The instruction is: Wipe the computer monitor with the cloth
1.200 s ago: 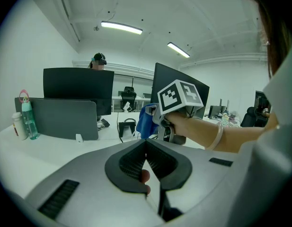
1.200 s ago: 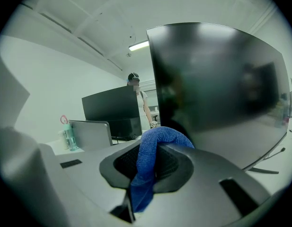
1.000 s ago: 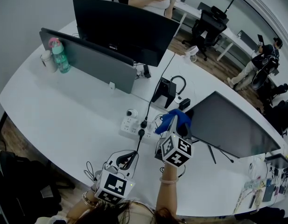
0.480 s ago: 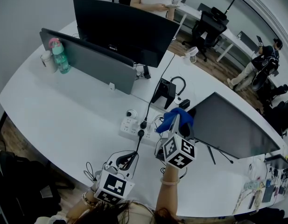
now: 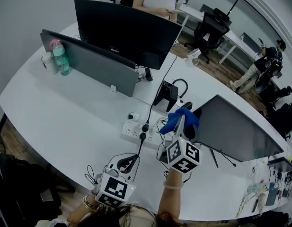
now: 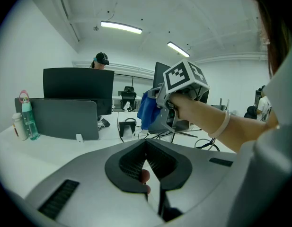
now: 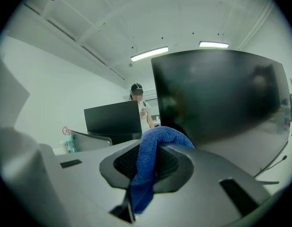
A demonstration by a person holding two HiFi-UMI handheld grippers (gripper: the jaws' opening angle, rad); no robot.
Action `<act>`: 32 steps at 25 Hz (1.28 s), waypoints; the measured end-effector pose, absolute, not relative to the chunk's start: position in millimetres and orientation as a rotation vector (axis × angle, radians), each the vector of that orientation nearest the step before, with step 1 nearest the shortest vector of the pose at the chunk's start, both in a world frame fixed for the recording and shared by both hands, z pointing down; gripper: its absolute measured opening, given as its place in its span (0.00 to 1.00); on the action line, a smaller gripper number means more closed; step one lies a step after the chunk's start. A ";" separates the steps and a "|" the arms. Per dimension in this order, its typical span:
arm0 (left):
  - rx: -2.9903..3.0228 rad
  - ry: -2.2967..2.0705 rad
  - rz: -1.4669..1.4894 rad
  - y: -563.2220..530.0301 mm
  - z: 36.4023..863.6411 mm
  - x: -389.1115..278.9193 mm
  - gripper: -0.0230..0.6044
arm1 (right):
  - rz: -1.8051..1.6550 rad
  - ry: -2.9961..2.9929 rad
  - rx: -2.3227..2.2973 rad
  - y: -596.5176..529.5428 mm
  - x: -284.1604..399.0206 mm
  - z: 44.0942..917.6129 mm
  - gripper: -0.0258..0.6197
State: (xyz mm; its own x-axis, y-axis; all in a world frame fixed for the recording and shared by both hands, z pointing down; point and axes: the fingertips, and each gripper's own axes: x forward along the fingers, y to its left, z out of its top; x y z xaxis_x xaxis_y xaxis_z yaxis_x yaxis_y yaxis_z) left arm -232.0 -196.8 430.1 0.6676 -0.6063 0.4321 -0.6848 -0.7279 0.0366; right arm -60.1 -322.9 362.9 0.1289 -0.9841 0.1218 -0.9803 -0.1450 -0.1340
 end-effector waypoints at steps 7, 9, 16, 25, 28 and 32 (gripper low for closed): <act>2.690 -1.045 0.584 -195.9 431.7 -231.3 0.05 | -0.235 2.034 -2.343 -320.7 -60.7 351.6 0.14; 2.685 -1.032 0.565 -194.8 433.7 -229.9 0.05 | -0.204 2.038 -2.359 -320.0 -60.6 347.8 0.14; 2.685 -1.026 0.583 -194.2 434.7 -227.2 0.05 | -0.170 2.026 -2.342 -316.9 -57.7 333.0 0.14; 2.666 -1.033 0.626 -195.8 437.7 -231.6 0.05 | -0.127 1.993 -2.358 -316.3 -58.2 321.8 0.14; 2.661 -1.043 0.618 -197.0 437.7 -232.8 0.05 | -0.089 1.977 -2.361 -313.9 -58.3 313.2 0.14; 2.663 -1.036 0.610 -196.0 436.7 -231.5 0.05 | -0.070 1.962 -2.351 -312.0 -58.6 305.2 0.14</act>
State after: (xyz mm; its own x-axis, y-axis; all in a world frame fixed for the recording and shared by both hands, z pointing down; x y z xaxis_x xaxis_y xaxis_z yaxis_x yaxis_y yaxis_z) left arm -231.5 -196.0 436.7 0.6655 -0.5931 0.4533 -0.6840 -0.7276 0.0523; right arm -58.6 -312.0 305.2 0.1799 -0.9836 -0.0154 -0.9800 -0.1778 -0.0892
